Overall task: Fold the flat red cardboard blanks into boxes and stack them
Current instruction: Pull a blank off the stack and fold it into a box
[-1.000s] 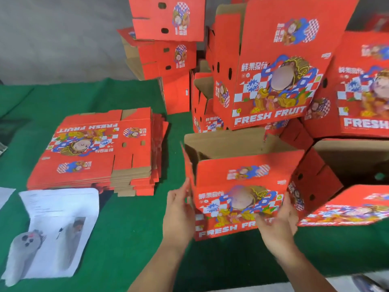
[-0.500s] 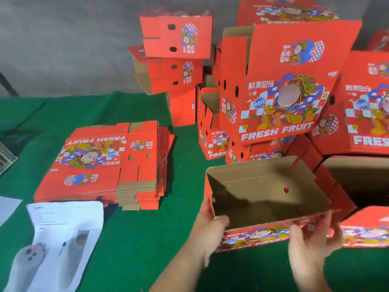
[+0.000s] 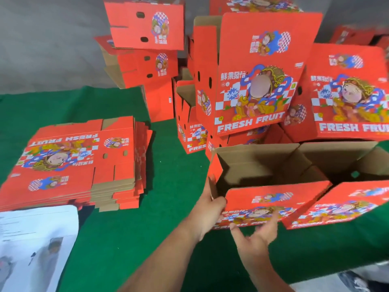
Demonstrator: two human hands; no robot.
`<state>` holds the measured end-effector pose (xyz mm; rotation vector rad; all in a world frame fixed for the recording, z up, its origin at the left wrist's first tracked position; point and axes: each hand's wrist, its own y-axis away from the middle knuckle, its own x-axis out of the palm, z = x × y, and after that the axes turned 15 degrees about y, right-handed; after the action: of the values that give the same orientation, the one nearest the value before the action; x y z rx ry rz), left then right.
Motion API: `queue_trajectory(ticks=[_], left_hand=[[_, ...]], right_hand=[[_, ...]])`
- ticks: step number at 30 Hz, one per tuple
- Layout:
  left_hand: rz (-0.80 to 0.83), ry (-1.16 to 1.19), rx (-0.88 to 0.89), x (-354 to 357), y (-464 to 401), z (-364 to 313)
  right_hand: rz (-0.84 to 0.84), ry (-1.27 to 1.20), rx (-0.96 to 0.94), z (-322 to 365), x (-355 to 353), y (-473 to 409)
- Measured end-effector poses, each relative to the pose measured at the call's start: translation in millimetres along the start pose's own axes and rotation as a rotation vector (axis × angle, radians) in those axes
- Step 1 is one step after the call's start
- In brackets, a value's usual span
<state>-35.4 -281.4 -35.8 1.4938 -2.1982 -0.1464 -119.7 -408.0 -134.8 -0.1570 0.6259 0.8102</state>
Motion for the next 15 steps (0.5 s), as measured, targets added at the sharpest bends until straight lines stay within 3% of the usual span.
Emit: queue_trajectory(ticks=[3,5,8,12,15], left_hand=[[0.024,-0.074,-0.017,-15,18,22],[-0.035,-0.198,0.002,-26,27,32],[-0.116,-0.079,-0.036,-45,37,38],[-0.423,-0.013,0.011,-81,48,28],[-0.514,-0.026,0.041,-109,56,17]], right_hand=[[0.222,-0.122,0.403,17,24,15],[0.484,-0.131,0.499,33,33,32],[0.737,-0.008,0.315,56,41,53],[0.745,0.054,0.116,87,64,58],[0.774,0.006,0.093,110,86,54]])
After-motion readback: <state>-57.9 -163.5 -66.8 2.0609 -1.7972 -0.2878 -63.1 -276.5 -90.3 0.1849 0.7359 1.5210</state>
